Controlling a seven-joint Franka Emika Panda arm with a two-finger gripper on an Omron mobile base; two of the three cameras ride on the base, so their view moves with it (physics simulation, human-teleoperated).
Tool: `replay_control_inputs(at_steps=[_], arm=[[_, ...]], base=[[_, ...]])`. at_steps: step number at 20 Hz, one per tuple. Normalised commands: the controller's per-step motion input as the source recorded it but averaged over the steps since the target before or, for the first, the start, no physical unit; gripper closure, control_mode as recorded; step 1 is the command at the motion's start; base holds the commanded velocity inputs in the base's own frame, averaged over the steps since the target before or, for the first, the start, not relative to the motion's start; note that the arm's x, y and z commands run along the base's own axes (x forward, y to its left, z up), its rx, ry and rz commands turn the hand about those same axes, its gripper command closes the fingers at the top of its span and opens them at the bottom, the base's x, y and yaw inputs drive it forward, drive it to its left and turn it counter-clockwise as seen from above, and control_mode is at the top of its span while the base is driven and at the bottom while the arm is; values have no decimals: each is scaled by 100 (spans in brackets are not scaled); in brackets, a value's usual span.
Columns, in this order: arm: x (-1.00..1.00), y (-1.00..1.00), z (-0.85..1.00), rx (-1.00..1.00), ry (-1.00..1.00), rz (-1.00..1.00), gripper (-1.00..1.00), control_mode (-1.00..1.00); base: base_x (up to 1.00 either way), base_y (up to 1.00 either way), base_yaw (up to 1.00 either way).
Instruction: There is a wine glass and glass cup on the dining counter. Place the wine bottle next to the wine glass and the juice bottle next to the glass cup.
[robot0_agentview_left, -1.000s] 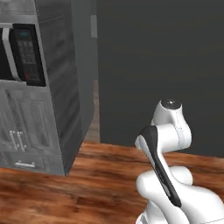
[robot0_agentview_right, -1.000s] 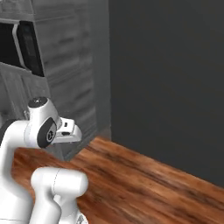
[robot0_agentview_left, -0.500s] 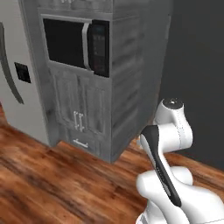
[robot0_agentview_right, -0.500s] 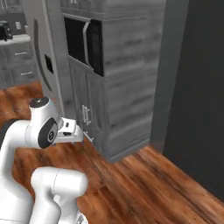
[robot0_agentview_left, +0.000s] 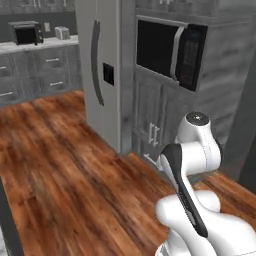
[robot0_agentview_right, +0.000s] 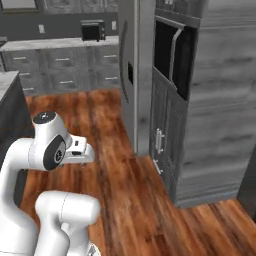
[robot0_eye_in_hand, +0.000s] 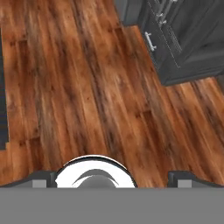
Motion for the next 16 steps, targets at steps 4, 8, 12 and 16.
replay_control_inputs(at_steps=[4, 8, 12, 16], arm=[[0, 0, 0, 0, 0, 0, -100, 100], [0, 0, 0, 0, 0, 0, -100, 100], [0, 0, 0, 0, 0, 0, -100, 100], [0, 0, 0, 0, 0, 0, -100, 100]], base=[[79, 0, 39], [87, 1, 31], [89, 5, 29], [85, 5, 30]])
